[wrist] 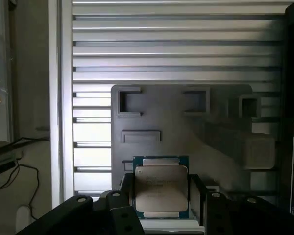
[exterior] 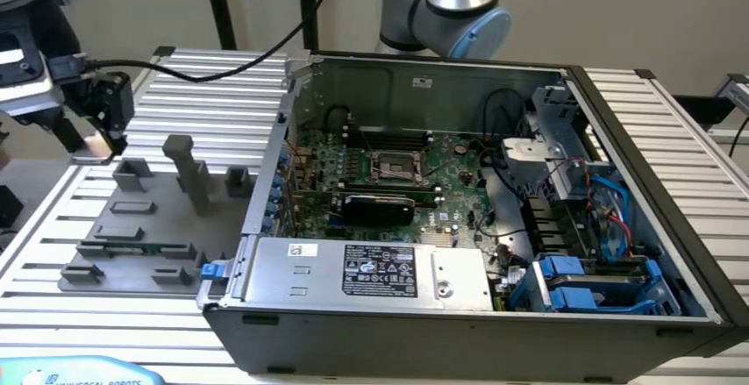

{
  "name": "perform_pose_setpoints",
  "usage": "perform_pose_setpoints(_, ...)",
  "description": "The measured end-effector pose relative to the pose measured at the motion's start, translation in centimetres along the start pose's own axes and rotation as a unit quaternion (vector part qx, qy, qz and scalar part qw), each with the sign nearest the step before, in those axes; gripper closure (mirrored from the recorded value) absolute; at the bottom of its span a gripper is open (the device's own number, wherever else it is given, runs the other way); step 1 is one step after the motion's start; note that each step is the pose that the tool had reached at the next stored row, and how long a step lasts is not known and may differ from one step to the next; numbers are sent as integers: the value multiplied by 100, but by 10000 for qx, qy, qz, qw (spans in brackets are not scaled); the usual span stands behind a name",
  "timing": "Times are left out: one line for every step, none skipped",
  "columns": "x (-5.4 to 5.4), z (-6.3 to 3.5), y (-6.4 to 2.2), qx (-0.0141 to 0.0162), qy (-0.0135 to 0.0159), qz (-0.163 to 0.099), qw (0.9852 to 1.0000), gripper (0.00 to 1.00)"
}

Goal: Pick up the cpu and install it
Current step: 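Pick up the cpu and move it towards the insertion slot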

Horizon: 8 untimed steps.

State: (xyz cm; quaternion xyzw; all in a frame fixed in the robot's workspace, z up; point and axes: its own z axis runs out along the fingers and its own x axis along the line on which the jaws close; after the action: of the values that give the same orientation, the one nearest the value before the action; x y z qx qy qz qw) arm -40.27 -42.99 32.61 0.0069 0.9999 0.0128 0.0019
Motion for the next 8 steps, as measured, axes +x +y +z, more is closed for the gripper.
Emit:
perform_pose_setpoints(-36, -45, 2, -2, 0, -2, 10000, 45)
perform_pose_setpoints(-74, -91, 3, -4, 1, -5, 10000, 45)
perform_pose_setpoints(-111, -136, 5, -5, 2, -6, 10000, 45)
perform_pose_setpoints(-151, -181, 7, -7, 3, -7, 10000, 45)
perform_pose_setpoints(-194, -226, 8, -9, 4, -9, 10000, 45)
perform_pose_setpoints(-238, -271, 10, -10, 5, -9, 10000, 45)
perform_pose_setpoints(-284, -317, 12, -13, 8, -9, 10000, 45)
perform_pose_setpoints(-333, -364, 14, -15, 12, -10, 10000, 45)
